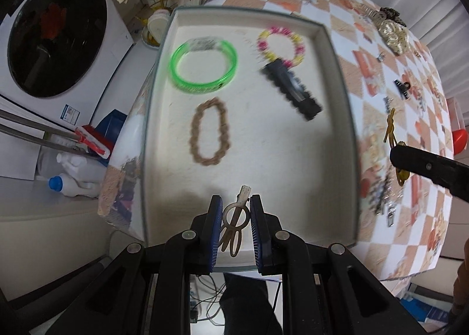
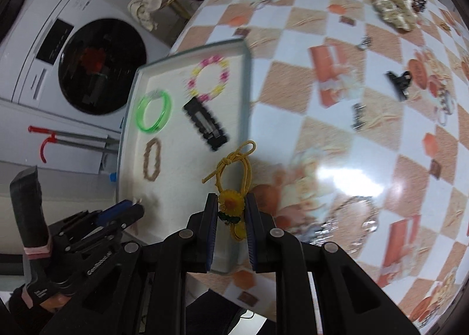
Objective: Organize jewelry
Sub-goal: 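Carry the hair clip and yellow hair tie into the white tray and release them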
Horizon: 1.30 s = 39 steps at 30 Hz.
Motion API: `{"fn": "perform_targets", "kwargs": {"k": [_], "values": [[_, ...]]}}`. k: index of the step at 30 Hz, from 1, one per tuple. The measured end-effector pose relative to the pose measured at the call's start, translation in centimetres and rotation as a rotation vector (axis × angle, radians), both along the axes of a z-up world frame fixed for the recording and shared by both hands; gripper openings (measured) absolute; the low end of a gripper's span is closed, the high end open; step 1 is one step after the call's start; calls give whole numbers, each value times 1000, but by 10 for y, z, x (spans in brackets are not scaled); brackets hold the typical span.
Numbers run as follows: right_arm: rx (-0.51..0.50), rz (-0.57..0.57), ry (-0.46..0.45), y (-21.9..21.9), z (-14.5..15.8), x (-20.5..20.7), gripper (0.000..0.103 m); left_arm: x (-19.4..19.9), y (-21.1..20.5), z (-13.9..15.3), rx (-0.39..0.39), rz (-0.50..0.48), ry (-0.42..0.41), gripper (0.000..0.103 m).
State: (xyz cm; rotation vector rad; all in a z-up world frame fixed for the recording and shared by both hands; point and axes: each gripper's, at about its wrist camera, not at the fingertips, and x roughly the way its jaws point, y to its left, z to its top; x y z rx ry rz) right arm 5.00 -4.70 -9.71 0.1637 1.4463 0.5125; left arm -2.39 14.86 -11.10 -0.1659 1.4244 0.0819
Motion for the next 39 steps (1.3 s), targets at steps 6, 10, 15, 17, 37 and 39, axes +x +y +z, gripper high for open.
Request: {"fn": "perform_targets", "kwargs": {"k": [6,10,15,17,37,39], "values": [[-27,45,33,35,-19,-17,19,-5,16,-17,20,-7,26,24],[-50,60,61,51,-37,-23,19,-3,15,-28,36,-39,39,24],[-80,73,87,64,-53,-30,19,-4,11,-39,46,-71,55,24],[-95,75,97,68,-58,-32,19,-4,10,-42,53,-72,58,24],[-91,39,86,77,-60,-30,50,-8,9,-38,86,-83,63,25],[-72,23,77,75,-52,-28,50,-7,9,-34,88,-84,58,25]]}}
